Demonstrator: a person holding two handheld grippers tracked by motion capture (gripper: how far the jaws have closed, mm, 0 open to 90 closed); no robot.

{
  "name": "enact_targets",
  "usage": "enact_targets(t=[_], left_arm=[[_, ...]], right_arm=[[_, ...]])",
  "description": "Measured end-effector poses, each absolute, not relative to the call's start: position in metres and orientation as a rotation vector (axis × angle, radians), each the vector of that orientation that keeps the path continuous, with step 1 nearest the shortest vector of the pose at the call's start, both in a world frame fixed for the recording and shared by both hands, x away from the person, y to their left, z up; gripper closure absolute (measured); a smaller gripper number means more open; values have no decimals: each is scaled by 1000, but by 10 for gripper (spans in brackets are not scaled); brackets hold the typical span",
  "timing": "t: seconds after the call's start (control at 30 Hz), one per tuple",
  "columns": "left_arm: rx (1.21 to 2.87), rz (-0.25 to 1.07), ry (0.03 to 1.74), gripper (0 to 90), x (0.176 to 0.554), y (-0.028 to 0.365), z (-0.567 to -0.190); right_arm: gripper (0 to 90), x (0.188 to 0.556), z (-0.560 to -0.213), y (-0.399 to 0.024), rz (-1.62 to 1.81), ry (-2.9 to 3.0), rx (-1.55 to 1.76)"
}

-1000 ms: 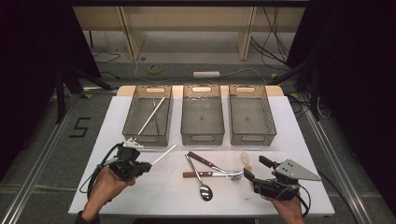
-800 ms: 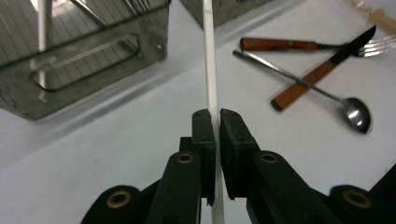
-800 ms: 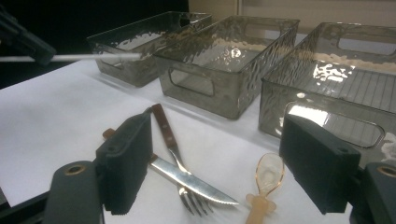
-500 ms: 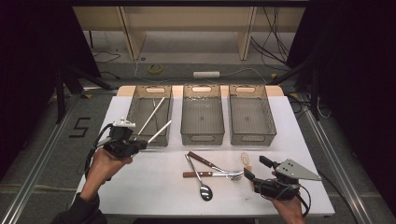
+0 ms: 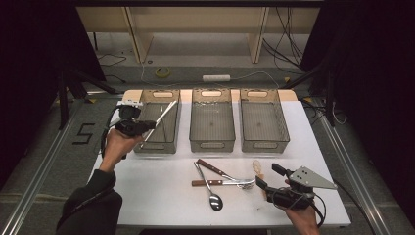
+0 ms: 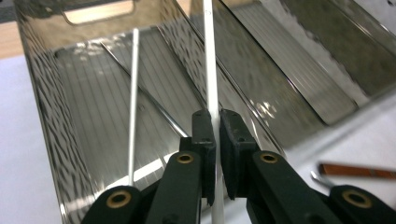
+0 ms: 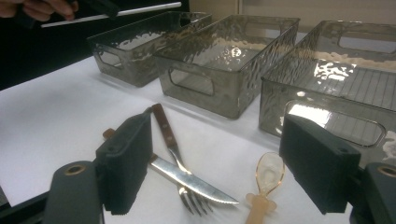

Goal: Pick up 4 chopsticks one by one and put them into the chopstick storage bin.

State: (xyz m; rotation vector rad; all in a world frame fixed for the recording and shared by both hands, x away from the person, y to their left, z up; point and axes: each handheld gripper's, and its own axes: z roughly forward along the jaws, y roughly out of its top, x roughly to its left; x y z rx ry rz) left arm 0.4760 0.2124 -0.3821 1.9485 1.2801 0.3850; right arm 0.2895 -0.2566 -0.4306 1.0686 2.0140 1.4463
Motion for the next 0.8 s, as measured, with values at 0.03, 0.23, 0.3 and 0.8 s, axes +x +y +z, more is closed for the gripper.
enact_targets(t=[0.03,0.23,0.3,0.8], left_arm=[[1944,393,1283,844,482,213,-383],[1945,402,1316,844,507,216,-394],[1946,413,1330,844,512,216,-397],[1941,417,1353,844,533,220,-409]], right_arm=[[266,289,-431,-257,1449,2013,1068],[266,289,-431,-256,1454,2016,1067],[266,289,-431,-256,1456,2017,1066],[266,290,-431,-255,1458,2026,1062]])
